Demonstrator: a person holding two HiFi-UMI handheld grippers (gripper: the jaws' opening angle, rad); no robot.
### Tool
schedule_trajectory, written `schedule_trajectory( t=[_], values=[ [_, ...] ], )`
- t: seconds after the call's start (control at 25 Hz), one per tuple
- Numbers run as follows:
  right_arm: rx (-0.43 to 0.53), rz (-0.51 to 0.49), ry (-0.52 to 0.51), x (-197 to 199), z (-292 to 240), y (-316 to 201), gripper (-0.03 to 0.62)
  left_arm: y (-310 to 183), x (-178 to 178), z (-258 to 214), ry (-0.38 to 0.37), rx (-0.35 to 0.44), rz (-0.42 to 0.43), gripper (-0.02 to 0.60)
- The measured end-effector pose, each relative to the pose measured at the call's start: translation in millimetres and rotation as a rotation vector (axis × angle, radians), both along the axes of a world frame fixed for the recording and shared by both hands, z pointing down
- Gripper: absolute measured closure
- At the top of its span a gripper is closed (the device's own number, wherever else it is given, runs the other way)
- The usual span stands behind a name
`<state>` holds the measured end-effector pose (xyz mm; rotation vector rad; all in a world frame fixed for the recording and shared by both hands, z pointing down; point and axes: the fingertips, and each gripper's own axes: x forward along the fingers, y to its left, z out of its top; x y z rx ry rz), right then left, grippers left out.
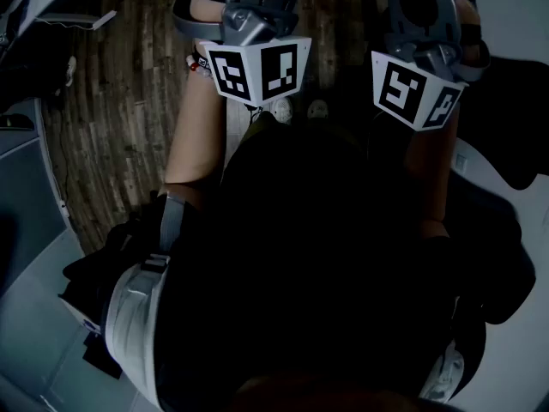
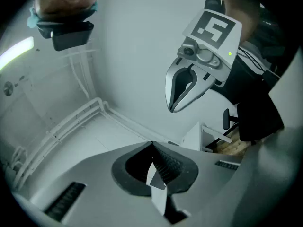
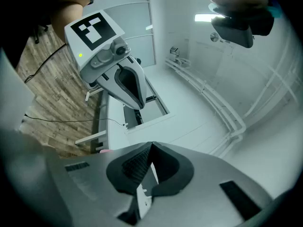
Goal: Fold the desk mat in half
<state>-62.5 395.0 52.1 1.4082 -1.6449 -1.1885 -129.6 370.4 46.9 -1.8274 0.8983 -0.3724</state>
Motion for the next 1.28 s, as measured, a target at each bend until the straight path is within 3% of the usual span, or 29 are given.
schedule_trajectory(
  t=[0.48, 0.72, 1.28],
  values=[
    [-0.001, 0.0, 0.023, -23, -9, 1, 0.565, -1, -26, -8, 0.007, 0.003, -0.009, 0.569],
    [0.0, 0.009, 0.021, -14, -2, -5, 0.565, -6, -16, -1, 0.001, 0.003, -0.005, 0.569],
    [0.005, -0.003, 0.036, -36, 1, -8, 0.565, -10, -34, -3, 0.003, 0.017, 0.004, 0.569]
  ],
)
